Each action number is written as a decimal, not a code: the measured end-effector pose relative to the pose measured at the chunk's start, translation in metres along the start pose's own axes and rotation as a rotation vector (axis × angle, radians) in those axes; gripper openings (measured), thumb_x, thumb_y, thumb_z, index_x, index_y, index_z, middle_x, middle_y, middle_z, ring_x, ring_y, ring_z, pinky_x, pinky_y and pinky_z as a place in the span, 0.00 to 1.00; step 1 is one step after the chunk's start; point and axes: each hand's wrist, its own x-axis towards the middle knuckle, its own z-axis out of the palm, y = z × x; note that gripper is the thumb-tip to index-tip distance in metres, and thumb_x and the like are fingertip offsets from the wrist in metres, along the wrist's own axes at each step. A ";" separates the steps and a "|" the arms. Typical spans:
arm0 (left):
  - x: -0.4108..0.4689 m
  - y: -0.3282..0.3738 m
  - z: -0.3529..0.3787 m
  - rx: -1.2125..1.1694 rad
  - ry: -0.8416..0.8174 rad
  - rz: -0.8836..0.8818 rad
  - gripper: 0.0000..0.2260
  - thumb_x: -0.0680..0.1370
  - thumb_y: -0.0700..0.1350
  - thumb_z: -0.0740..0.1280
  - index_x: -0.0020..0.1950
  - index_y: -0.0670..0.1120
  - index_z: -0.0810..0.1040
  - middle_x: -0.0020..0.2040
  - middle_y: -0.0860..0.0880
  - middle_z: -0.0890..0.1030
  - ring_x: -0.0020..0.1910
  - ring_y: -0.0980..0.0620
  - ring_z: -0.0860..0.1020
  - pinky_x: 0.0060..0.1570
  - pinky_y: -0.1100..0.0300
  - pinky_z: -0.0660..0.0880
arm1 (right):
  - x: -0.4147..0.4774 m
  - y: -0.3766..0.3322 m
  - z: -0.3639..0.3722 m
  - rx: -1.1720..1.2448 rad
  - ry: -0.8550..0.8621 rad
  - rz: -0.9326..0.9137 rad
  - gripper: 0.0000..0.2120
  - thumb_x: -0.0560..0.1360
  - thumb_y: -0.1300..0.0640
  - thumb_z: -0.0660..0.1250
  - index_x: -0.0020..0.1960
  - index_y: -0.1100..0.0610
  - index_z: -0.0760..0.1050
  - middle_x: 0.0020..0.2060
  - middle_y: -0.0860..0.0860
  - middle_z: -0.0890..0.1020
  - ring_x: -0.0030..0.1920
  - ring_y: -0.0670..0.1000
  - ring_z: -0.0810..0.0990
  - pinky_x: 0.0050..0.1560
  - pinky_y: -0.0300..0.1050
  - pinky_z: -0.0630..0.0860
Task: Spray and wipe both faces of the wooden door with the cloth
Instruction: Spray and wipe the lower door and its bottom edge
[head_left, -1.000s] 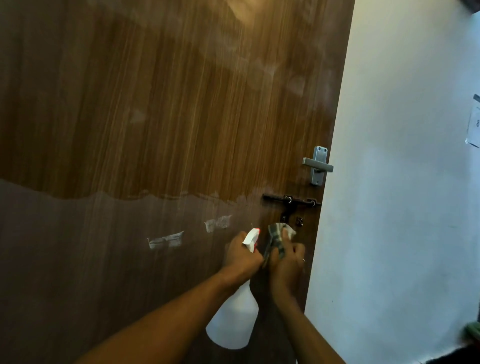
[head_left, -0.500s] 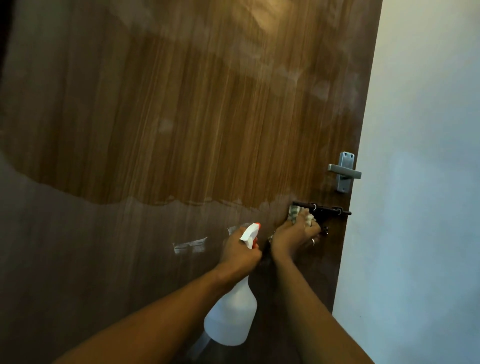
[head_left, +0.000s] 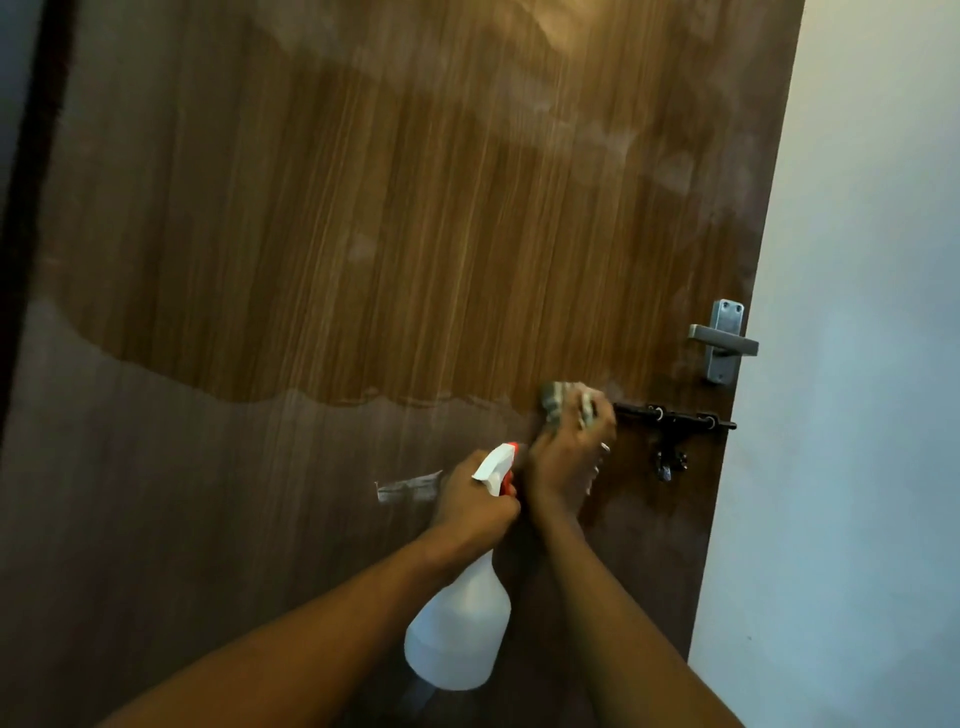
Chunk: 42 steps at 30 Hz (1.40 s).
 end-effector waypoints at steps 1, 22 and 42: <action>0.000 0.001 -0.004 0.005 0.002 0.009 0.26 0.73 0.34 0.68 0.70 0.46 0.67 0.64 0.47 0.74 0.57 0.53 0.73 0.50 0.65 0.72 | -0.004 0.000 0.003 -0.024 -0.034 -0.110 0.22 0.80 0.57 0.65 0.73 0.51 0.64 0.70 0.51 0.67 0.69 0.46 0.67 0.66 0.43 0.71; 0.002 0.010 -0.031 0.016 0.027 -0.018 0.27 0.76 0.40 0.68 0.73 0.48 0.63 0.70 0.48 0.69 0.67 0.47 0.70 0.64 0.56 0.69 | 0.066 -0.029 -0.006 -0.355 0.031 -0.014 0.19 0.77 0.58 0.67 0.68 0.53 0.73 0.63 0.56 0.69 0.60 0.58 0.72 0.56 0.50 0.76; -0.008 -0.013 -0.032 0.066 0.070 -0.092 0.25 0.76 0.39 0.67 0.71 0.48 0.66 0.67 0.48 0.73 0.63 0.48 0.73 0.55 0.63 0.72 | -0.014 0.008 0.009 -0.175 -0.042 -0.105 0.30 0.76 0.65 0.65 0.77 0.53 0.64 0.74 0.61 0.62 0.71 0.62 0.67 0.66 0.58 0.72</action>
